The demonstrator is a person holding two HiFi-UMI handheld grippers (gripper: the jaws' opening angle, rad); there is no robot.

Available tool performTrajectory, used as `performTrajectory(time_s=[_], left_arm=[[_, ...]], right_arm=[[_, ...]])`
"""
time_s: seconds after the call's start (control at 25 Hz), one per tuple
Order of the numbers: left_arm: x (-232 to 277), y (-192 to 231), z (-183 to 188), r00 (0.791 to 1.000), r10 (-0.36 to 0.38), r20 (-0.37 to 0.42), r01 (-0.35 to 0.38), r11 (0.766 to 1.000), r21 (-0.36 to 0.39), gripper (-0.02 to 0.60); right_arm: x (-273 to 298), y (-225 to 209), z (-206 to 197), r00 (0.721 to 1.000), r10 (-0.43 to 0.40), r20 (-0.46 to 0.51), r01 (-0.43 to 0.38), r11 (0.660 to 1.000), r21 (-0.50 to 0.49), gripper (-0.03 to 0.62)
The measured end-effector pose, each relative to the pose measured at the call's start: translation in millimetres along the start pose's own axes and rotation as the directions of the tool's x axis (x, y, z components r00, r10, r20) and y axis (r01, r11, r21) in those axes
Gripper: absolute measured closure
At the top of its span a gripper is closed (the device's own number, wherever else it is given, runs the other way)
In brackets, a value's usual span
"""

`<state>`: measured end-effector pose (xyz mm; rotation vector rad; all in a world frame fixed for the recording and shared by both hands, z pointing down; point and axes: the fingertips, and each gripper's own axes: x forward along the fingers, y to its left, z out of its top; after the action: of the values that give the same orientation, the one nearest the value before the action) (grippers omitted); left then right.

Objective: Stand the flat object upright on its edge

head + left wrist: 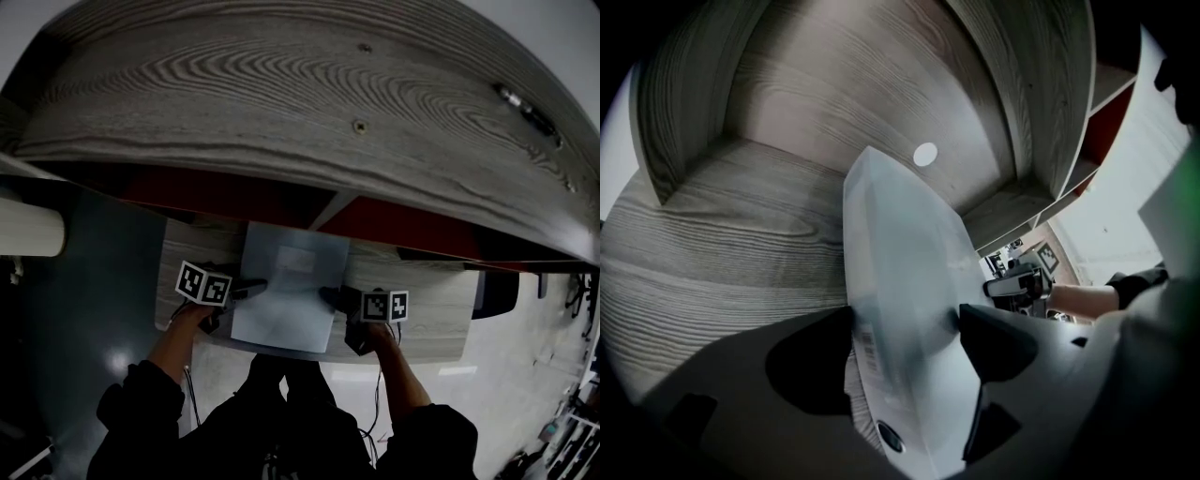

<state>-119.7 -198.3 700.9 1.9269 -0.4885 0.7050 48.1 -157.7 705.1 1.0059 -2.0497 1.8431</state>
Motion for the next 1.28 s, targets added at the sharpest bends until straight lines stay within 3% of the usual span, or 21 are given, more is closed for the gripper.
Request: performTrajectory(time_s=[0.72,1.28], left_arm=[[-17,-14,12,0.999,0.022,0.036,-0.025,0.995,0.100,0.219],[-35,-26,25,0.995,0.042,0.090,-0.059,0.977,0.204,0.219]], right_arm=[[-13,25,10,0.999,-0.013,0.032,0.017,0.992,-0.125,0.339],[-24,47,17,0.997,0.000,0.081,0.019,0.974,-0.228,0.339]])
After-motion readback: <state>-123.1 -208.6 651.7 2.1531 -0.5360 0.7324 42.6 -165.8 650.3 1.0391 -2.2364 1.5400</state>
